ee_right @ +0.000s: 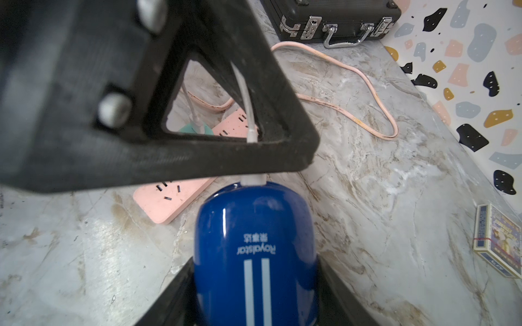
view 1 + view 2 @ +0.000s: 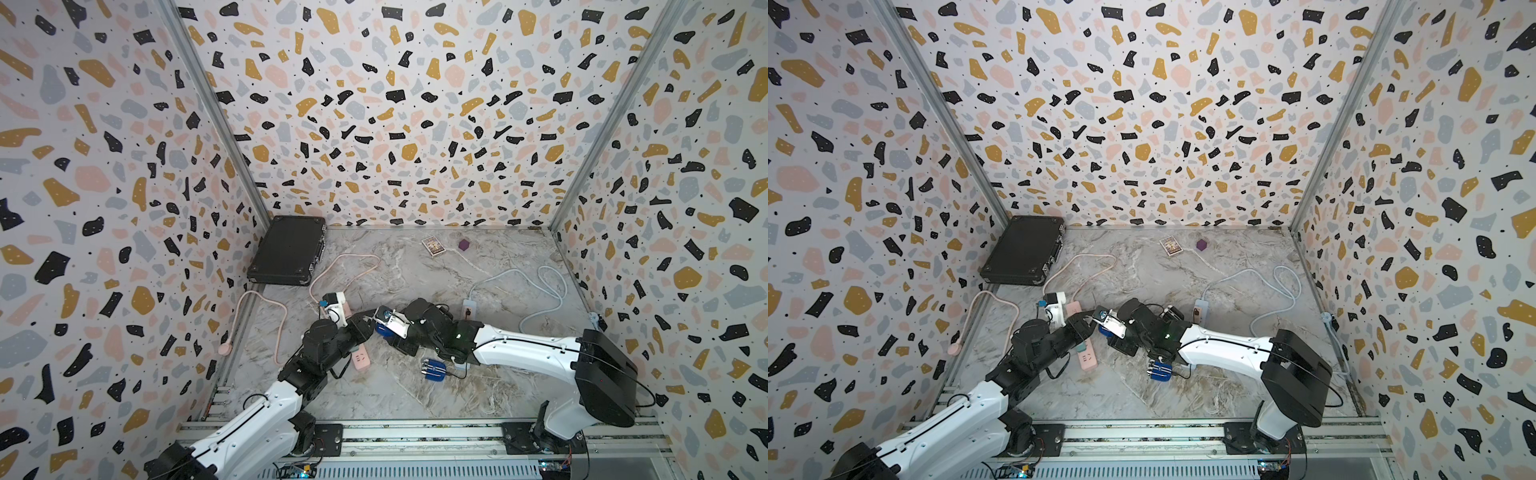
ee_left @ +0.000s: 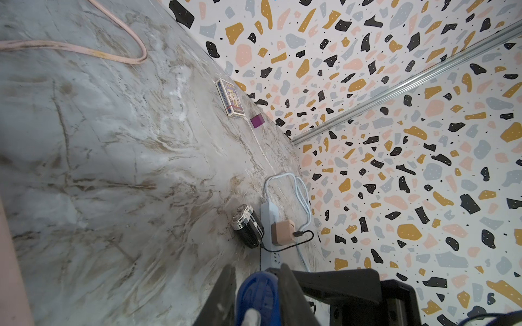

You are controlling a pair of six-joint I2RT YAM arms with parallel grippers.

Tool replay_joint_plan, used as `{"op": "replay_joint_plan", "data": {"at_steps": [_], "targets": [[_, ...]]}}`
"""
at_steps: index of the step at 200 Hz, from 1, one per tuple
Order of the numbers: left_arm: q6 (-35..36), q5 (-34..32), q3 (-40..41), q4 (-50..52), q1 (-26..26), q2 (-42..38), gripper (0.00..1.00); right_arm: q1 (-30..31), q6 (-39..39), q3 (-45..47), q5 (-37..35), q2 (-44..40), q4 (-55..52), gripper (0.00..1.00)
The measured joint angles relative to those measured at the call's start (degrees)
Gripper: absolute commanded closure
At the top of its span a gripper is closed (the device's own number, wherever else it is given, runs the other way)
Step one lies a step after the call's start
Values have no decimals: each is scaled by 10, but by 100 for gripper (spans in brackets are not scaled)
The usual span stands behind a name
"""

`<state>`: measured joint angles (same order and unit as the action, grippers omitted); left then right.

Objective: Unplug the electric shaver
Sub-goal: Remove the charging cable from the electric shaver.

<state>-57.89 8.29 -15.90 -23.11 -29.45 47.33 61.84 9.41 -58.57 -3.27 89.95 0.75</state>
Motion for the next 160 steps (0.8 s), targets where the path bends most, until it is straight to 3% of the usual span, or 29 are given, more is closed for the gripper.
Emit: {"op": "replay_joint_plan", "data": {"at_steps": [43,90,160], "targets": [[0,0,0,1,-5,9,73,0,0,0,-2,0,0,69],[-3,0,0,4,-6,9,93,0,1,-2,-6,1,-1,69],[-7,1,0,4,-6,5,100,1,0,-2,-9,2,-2,71]]}}
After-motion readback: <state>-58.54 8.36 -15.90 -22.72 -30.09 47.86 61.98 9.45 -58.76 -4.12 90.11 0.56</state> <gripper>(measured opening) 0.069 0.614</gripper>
